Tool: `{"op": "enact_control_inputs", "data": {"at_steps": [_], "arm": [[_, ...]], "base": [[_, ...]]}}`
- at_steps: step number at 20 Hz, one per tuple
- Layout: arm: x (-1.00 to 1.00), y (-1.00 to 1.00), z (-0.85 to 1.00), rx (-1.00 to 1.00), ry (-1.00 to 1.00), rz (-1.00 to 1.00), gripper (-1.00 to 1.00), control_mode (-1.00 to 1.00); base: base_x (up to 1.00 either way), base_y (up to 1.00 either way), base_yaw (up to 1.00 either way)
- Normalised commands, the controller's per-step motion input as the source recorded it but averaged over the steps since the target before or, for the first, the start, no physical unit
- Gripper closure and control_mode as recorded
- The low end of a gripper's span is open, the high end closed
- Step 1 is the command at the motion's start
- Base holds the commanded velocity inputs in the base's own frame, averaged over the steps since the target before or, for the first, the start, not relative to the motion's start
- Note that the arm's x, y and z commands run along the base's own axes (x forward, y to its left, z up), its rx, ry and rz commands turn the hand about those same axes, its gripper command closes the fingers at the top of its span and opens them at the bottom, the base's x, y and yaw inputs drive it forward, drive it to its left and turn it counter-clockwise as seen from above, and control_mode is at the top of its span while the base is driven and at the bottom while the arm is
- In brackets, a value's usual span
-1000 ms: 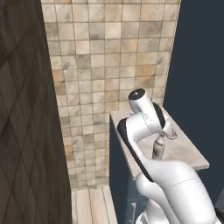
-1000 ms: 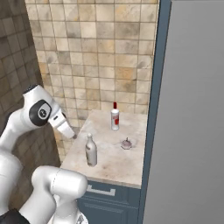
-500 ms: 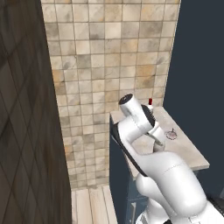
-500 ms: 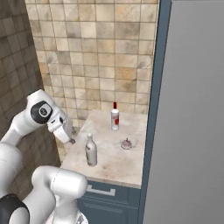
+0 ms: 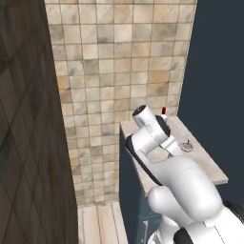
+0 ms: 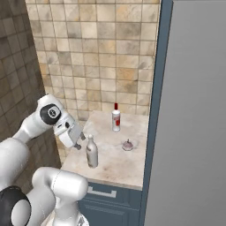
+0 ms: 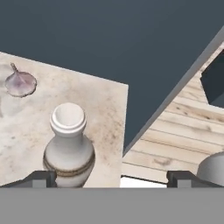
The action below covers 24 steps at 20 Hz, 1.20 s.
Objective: Place the liquors on the top shelf of the fridge to keep them out of children's reach, and place the garlic on lower shelves for easy access.
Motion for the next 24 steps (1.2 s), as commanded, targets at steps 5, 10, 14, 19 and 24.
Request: {"op": "enact_control_inputs", "data": {"at_steps": [5,10,14,19,24], "arm": [[0.01,-0.15,-0.11,-0.03,0.0,-0.11,-1.0,-1.0],[0.04,0.0,-0.1,-0.07,0.0,-0.06,-1.0,-1.0],[0.03,0.0,-0.06,-0.09,0.0,-0.03,-1.0,-1.0],[0.0,0.0,-0.02,-0.05,0.0,0.0,-1.0,-1.0],[0.0,0.0,0.0,-0.03,0.0,0.0,-1.0,-1.0]], "base": [[0.0,0.0,0.0],[0.0,0.0,0.0],[0.0,0.0,0.0],[0.0,0.0,0.0],[0.0,0.0,0.0]]}}
